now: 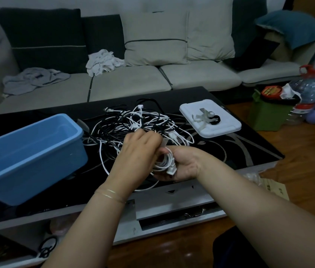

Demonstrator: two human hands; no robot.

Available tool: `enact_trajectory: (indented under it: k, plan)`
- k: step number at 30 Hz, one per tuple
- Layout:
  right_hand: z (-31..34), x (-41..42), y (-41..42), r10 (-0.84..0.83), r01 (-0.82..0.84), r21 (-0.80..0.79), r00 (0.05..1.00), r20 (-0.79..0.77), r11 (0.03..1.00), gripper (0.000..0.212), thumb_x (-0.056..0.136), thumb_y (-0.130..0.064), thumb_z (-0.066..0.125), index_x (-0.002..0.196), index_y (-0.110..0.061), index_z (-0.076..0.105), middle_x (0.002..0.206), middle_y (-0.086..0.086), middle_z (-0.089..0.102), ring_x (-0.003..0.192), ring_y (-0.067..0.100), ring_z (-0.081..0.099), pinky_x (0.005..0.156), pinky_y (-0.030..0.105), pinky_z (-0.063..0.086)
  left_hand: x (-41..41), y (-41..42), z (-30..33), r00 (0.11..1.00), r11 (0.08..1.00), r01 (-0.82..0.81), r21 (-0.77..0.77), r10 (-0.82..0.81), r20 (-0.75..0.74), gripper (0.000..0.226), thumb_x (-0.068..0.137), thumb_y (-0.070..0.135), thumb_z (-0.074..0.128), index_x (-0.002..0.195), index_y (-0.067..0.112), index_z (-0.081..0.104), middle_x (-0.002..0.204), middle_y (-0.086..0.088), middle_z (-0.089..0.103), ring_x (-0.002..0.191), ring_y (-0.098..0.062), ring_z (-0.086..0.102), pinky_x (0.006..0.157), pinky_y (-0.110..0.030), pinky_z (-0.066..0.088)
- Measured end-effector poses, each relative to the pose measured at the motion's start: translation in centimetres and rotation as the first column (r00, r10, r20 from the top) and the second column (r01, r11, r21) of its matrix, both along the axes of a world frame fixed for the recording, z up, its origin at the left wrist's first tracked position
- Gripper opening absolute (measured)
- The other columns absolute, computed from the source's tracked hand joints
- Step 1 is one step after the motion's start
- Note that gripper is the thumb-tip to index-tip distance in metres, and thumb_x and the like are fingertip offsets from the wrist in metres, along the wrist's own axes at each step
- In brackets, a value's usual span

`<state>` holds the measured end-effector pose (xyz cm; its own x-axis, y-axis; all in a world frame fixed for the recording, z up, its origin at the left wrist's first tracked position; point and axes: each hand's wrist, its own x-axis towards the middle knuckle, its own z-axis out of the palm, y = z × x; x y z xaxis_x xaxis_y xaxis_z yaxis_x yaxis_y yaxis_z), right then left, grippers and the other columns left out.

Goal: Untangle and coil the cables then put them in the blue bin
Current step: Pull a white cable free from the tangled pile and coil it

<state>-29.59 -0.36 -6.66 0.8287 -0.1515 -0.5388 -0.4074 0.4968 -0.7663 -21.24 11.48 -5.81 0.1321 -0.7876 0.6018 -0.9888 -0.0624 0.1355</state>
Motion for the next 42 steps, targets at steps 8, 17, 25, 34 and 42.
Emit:
enact_trajectory:
  k: [8,17,25,34,42]
  plan:
    - [1.6,-0.6,-0.5,-0.132,0.311,-0.599,0.937,0.324,0.738,0.029,0.094,-0.035,0.057,0.075,-0.016,0.068,0.069,0.007,0.060,0.057,0.016,0.050,0.044,0.020,0.035,0.1,-0.5,-0.6,0.882,0.994,0.027,-0.101,-0.072,-0.466,0.023,0.096,0.030,0.042,0.079,0.016,0.048,0.073,0.013,0.045,0.073,-0.011,0.042,0.066,-0.023,0.030]
    - [1.5,-0.5,-1.1,-0.135,0.323,-0.571,0.928,0.347,0.755,0.032,0.094,-0.025,0.059,0.066,-0.010,0.064,0.053,0.000,0.057,0.048,0.010,0.049,0.048,0.021,0.038,-0.4,-0.3,-0.6,0.950,0.999,-0.040,-0.034,0.027,-0.313,0.014,0.094,0.029,0.046,0.081,0.027,0.049,0.074,0.018,0.042,0.079,-0.012,0.041,0.075,-0.034,0.031]
    - [0.9,0.9,0.8,-0.206,0.462,-0.742,0.885,0.417,0.486,0.036,0.100,-0.035,0.044,0.069,-0.017,0.055,0.070,0.002,0.059,0.069,0.014,0.053,0.072,0.037,0.046,-1.3,-0.4,-0.2,0.882,0.966,-0.085,-0.245,-0.041,-0.469,0.028,0.089,0.027,0.057,0.100,0.043,0.038,0.088,0.014,0.060,0.081,-0.007,0.059,0.083,-0.051,0.047]
    - [1.0,0.8,1.0,-0.255,0.564,-0.650,0.820,0.512,0.508,0.036,0.100,-0.030,0.045,0.076,-0.007,0.058,0.064,-0.002,0.054,0.063,0.011,0.049,0.065,0.029,0.039,-0.7,-0.5,-0.4,0.798,0.971,-0.133,-0.201,-0.015,-0.602,0.022,0.085,0.023,0.072,0.083,0.038,0.057,0.080,0.027,0.065,0.081,0.008,0.059,0.068,-0.006,0.040]
    - [1.1,-0.1,-0.3,-0.196,0.460,-0.717,0.884,0.424,0.524,0.036,0.094,-0.031,0.059,0.060,-0.019,0.061,0.050,-0.013,0.056,0.052,0.000,0.051,0.062,0.023,0.041,-0.2,-0.2,-0.3,0.717,0.999,-0.035,-0.019,0.011,-0.697,0.017,0.082,0.016,0.074,0.082,0.030,0.065,0.083,0.025,0.068,0.076,0.005,0.063,0.065,-0.007,0.043]
